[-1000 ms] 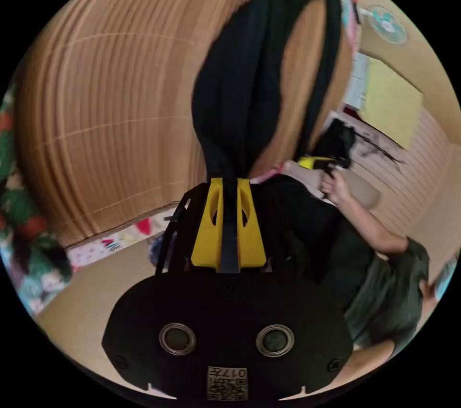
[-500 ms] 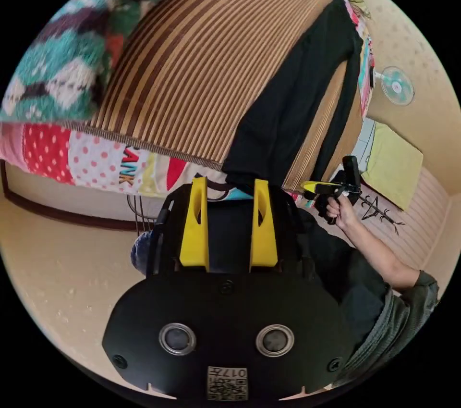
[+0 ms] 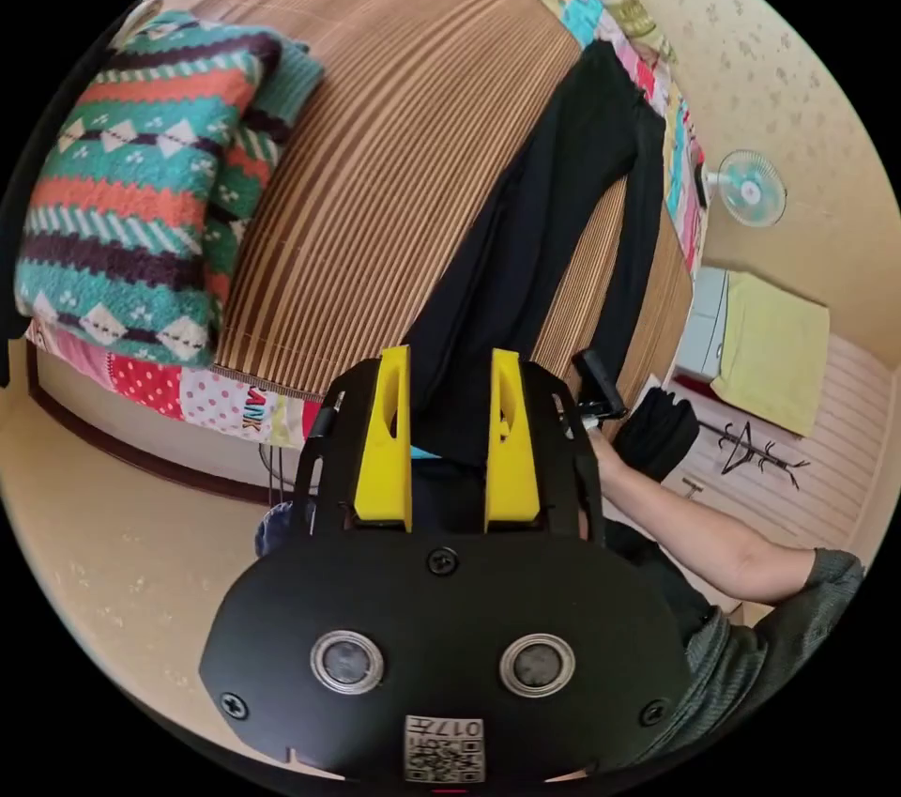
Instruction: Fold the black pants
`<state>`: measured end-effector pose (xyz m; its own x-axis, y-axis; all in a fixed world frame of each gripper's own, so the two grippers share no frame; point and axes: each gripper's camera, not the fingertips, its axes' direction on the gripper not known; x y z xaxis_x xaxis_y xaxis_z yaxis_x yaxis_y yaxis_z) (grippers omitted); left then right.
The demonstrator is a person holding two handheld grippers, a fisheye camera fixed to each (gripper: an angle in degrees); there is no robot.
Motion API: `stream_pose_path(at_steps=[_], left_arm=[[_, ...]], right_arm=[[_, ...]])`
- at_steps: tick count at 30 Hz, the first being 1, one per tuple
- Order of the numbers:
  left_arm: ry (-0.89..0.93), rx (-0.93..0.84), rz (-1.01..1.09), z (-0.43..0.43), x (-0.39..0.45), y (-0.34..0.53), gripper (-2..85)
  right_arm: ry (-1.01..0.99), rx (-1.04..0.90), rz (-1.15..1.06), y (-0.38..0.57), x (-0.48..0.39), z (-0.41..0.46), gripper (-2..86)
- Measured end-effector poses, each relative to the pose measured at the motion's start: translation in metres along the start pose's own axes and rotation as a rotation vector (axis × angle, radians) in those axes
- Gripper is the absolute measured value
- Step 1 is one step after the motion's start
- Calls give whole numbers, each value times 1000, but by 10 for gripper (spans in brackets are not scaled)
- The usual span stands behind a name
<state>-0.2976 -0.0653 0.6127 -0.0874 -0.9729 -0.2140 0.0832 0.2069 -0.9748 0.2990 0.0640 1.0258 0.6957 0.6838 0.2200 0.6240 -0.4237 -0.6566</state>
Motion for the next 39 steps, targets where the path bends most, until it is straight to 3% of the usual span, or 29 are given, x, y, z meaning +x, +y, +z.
stream_pose_path(at_steps=[2,5,6,8,9,12,15,20,23,25,28,31,33,39], left_arm=[[44,-10,53,-13,6,-7,113],[63,-166,148,13,25,-26,89],[18,-252,156,33,31,-33,76],[-15,-346,167,60,42,-39,71],[2,-383,176,73,48,-40,68],[46,-433,156,89,64,-38,64],[59,-454,198,96,87,-31,64],[-185,-563,252,147,101,-23,96],[-418,-697,171,201,64,-19,106],[-481,-807,93,230,27,-8,97],[-447,-780,42,220,-6,-1,58],[-460,-755,-126,193,-59,8,27],[-338,-716,-221,171,-90,18,18],[-291,-637,-115,116,-78,37,10]], right_arm=[[-20,-37,-38,7,2,-3,51],[-156,-71,-206,29,-6,-12,38],[-117,-70,-201,34,-6,-14,37],[280,15,-131,62,-6,-30,34],[342,28,-130,69,-6,-34,34],[287,67,-195,103,-3,-61,33],[233,284,-232,164,1,-115,37],[391,667,172,285,69,-200,64],[424,712,372,328,107,-214,87],[451,742,433,346,118,-213,93],[433,779,441,364,128,-204,103],[432,697,434,362,136,-185,117],[480,638,437,358,136,-170,123],[612,540,391,355,120,-132,74]])
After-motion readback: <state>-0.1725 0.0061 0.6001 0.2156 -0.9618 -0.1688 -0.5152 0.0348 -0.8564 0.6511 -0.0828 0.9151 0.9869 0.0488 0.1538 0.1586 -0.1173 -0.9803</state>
